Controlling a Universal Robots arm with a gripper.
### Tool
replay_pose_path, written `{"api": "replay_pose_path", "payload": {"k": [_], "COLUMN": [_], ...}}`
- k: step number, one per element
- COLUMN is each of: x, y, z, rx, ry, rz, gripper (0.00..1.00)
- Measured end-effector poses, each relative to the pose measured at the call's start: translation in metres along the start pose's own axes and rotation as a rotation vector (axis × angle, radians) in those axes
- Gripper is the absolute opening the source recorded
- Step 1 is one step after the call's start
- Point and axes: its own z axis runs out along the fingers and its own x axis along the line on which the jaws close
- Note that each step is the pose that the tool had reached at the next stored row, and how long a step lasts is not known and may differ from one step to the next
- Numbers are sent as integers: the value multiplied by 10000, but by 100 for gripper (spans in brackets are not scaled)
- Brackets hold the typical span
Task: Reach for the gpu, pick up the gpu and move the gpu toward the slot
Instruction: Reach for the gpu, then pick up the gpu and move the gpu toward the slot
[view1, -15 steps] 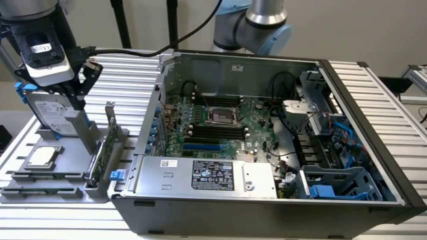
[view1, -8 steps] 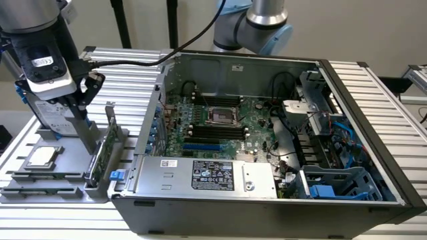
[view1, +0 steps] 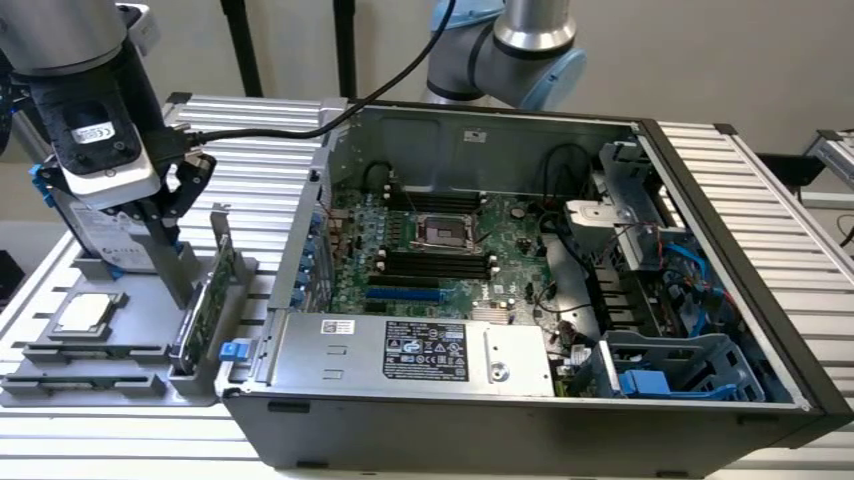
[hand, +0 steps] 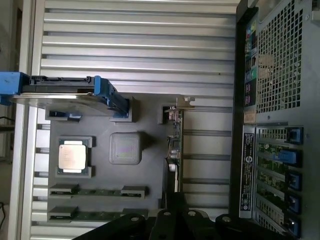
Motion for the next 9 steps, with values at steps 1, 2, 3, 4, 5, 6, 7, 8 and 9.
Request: {"api": "replay_pose_path", "payload": {"k": [1, 2, 3, 4, 5, 6, 7, 8, 9], "x": [0, 0, 0, 0, 0, 0, 0, 0, 0], "y": [0, 0, 0, 0, 0, 0, 0, 0, 0], "z": [0, 0, 0, 0, 0, 0, 0, 0, 0], "rx": [0, 0, 0, 0, 0, 0, 0, 0, 0], "ry": [0, 0, 0, 0, 0, 0, 0, 0, 0], "rz": [0, 0, 0, 0, 0, 1, 0, 0, 0], "gripper": [11, 11, 11, 11, 11, 11, 11, 11, 11]}}
